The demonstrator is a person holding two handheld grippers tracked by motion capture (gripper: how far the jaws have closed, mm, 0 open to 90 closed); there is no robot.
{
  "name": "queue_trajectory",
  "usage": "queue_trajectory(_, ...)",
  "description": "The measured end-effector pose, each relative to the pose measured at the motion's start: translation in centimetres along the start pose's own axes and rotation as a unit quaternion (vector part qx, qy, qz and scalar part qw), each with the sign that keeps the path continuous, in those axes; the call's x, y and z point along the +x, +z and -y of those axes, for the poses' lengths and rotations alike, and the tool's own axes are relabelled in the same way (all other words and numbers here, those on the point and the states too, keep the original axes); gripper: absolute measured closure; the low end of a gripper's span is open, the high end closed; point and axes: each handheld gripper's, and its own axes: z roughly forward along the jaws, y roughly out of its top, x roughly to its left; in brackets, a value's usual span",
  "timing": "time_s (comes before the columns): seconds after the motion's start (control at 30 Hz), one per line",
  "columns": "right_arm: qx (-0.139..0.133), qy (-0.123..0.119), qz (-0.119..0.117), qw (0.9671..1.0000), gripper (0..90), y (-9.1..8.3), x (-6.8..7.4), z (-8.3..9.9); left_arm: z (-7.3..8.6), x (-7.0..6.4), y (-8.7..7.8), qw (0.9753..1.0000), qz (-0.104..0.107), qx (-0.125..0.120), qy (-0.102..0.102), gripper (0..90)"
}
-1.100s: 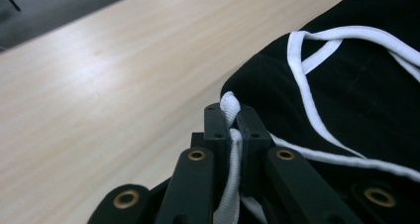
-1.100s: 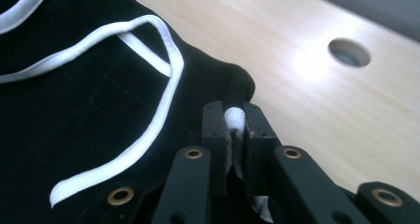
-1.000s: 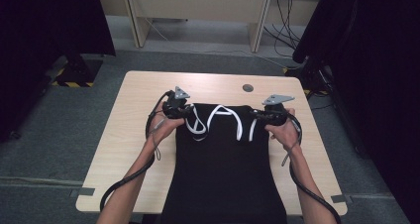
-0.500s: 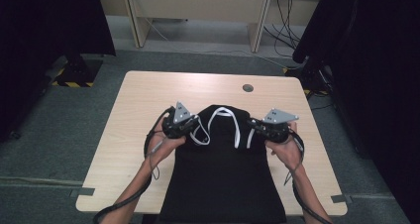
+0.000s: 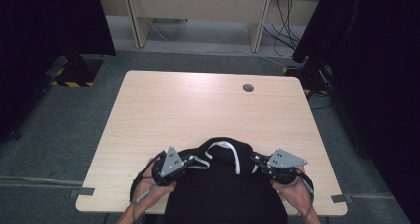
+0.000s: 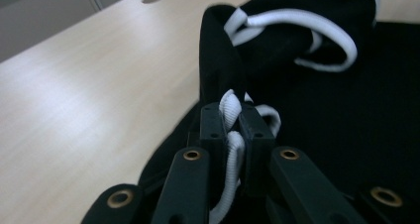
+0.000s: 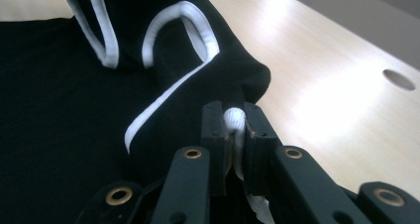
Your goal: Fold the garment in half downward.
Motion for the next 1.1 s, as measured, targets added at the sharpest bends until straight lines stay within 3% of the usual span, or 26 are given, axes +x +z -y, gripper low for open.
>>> queue_trajectory(0.1, 0.015, 0.003, -0.016, 0.9998, 82.1, -0.8, 1.2, 1.4, 1.9, -1.6, -0.7, 0.9996, 0.016, 0.025, 0.001, 81.3)
queue_trajectory(0.23, 0.049, 0.010, -0.033, 0.9982, 81.9, -1.6, 2.4, 3.2, 3.6, -2.7, -0.8, 0.9969, 0.036, 0.070, 0.004, 79.2)
queue_trajectory(0.33, 0.070, 0.014, -0.037, 0.9968, 81.8, -1.8, 2.7, 3.8, 3.6, -2.5, -0.5, 0.9963, 0.040, 0.076, -0.010, 79.1)
queue_trajectory(0.53, 0.091, 0.008, -0.030, 0.9954, 81.9, -0.9, 2.2, 3.6, 2.9, -1.5, 1.0, 0.9964, 0.019, 0.082, -0.009, 79.4)
queue_trajectory(0.7, 0.099, 0.017, -0.021, 0.9947, 81.9, 0.8, 0.3, 3.1, 2.6, 0.6, 2.4, 0.9963, 0.012, 0.080, -0.027, 79.3)
queue_trajectory(1.1, 0.107, 0.055, 0.012, 0.9927, 81.9, 6.6, -6.4, 1.3, 0.9, 6.0, 7.5, 0.9946, -0.028, 0.082, -0.057, 78.0)
